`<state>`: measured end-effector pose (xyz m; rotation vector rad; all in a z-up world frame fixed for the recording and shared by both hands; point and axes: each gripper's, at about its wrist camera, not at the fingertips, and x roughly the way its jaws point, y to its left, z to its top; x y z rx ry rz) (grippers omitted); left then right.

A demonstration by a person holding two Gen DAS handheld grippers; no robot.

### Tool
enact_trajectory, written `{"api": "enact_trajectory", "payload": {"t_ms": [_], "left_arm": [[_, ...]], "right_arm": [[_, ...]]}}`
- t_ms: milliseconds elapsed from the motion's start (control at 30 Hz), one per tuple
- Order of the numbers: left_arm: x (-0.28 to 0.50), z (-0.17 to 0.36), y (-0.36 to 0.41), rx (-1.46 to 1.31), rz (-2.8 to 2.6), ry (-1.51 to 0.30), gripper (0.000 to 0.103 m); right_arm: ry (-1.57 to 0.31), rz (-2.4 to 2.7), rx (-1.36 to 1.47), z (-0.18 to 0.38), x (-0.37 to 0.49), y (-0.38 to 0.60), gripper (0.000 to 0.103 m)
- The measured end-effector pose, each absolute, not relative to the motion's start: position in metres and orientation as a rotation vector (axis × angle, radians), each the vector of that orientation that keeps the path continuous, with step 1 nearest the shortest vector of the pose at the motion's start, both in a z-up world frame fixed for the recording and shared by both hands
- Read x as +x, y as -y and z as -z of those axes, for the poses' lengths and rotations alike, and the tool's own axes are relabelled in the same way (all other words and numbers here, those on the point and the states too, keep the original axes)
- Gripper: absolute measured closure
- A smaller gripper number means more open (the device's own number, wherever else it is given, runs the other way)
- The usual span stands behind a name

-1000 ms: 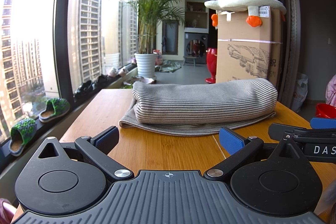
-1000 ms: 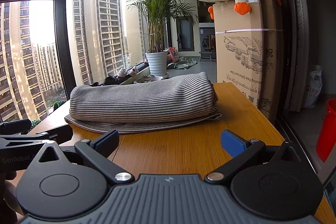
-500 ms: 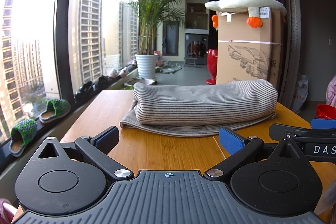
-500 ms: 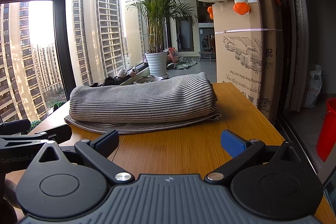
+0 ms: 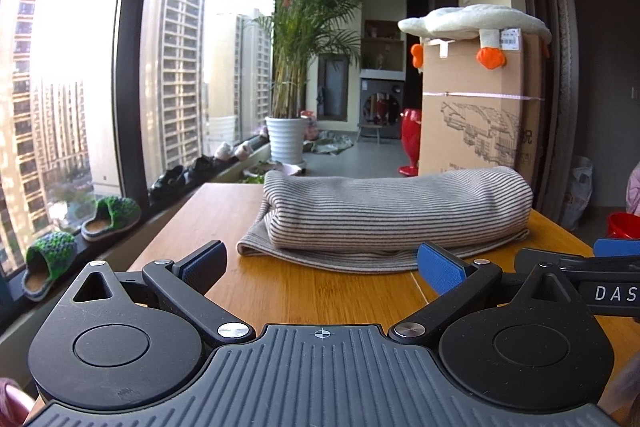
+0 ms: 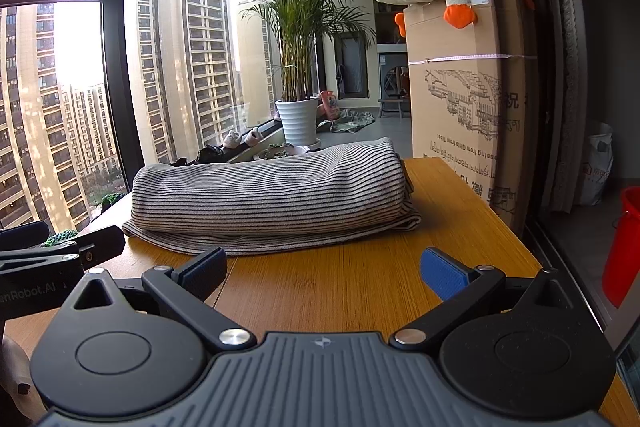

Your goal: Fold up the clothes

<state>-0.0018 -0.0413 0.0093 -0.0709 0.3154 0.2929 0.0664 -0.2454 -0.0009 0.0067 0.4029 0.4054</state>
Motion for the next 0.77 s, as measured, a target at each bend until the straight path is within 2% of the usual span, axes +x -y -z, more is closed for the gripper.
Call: {"api": "enact_trajectory", "payload": {"t_ms": [433,767], "left_arm": [[0.0,-0.019,0.028,-0.142,-0.22,-0.314,0.0],[0.005,-0.04,0.012,-0.178,-0.216,-0.287,0.0]], "right_arm": [[-0.398,-0.437,0.024,0.0,0.068,0.249,0.0],[-0.293,-0.505,-0.09,-0.041,0.09,0.244,0.0]]}}
